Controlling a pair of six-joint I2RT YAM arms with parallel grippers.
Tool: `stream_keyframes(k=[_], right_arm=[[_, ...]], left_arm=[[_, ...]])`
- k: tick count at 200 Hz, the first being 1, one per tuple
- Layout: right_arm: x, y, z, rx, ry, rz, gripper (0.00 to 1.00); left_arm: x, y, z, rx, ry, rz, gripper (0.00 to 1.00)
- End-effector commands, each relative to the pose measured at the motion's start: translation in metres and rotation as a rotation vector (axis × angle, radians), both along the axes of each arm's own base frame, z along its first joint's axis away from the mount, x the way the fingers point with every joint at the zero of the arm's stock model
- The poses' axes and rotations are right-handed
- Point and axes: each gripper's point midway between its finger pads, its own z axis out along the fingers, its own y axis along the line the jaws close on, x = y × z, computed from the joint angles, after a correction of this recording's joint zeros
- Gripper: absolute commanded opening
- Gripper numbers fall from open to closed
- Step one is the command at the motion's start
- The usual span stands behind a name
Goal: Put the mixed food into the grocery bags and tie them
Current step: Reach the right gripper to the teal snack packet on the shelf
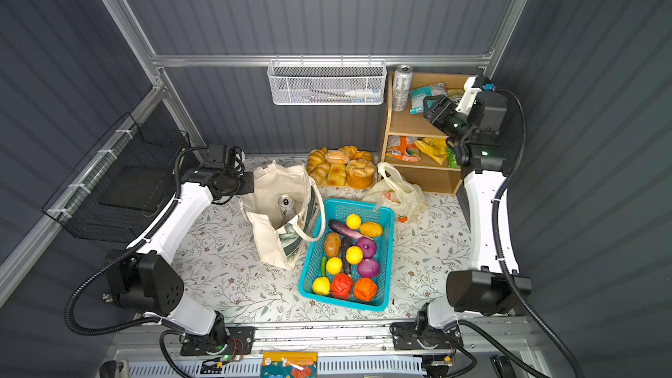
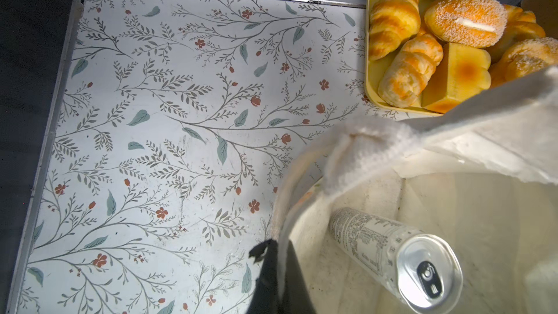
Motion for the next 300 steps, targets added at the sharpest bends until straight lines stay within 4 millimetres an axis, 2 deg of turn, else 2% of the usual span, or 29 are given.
stream_keyframes(k=[1,35,86,129,168,248,266,280,300], right_arm=[[0.016,0.006,-0.016,0.139,0.071,0.079,0.72],[0.051,-0.005,-0.023,0.176,0.064,0.057,0.71],[0.085,-0.02,-0.042,0.24,0.108,-0.002,0.71],[0.103,-0.028,-0.058,0.296,0.144,-0.044,0.7],[0.12,-0.038,-0.058,0.297,0.129,-0.084,0.7],[0.163,-0.055,-0.099,0.406,0.181,-0.156,0.67],[0.169,-0.054,-0.108,0.438,0.196,-0.152,0.63],[0.175,-0.054,-0.104,0.451,0.164,-0.14,0.57],[0.178,-0.053,-0.104,0.457,0.157,-0.129,0.35]], left_arm=[[-0.012,-0.003,-0.005,-0.005,0.034,-0.016,0.0],[-0.011,-0.004,-0.009,-0.005,0.041,-0.018,0.0],[-0.01,-0.003,-0.011,0.003,0.046,-0.018,0.0],[-0.007,-0.004,-0.012,0.001,0.05,-0.018,0.0],[-0.006,-0.004,-0.013,0.007,0.051,-0.019,0.0],[-0.001,-0.001,-0.008,0.03,0.047,-0.015,0.0],[0.0,-0.001,-0.007,0.031,0.045,-0.012,0.0],[-0.001,0.0,-0.008,0.033,0.049,-0.012,0.0],[-0.001,0.001,-0.008,0.038,0.051,-0.008,0.0]])
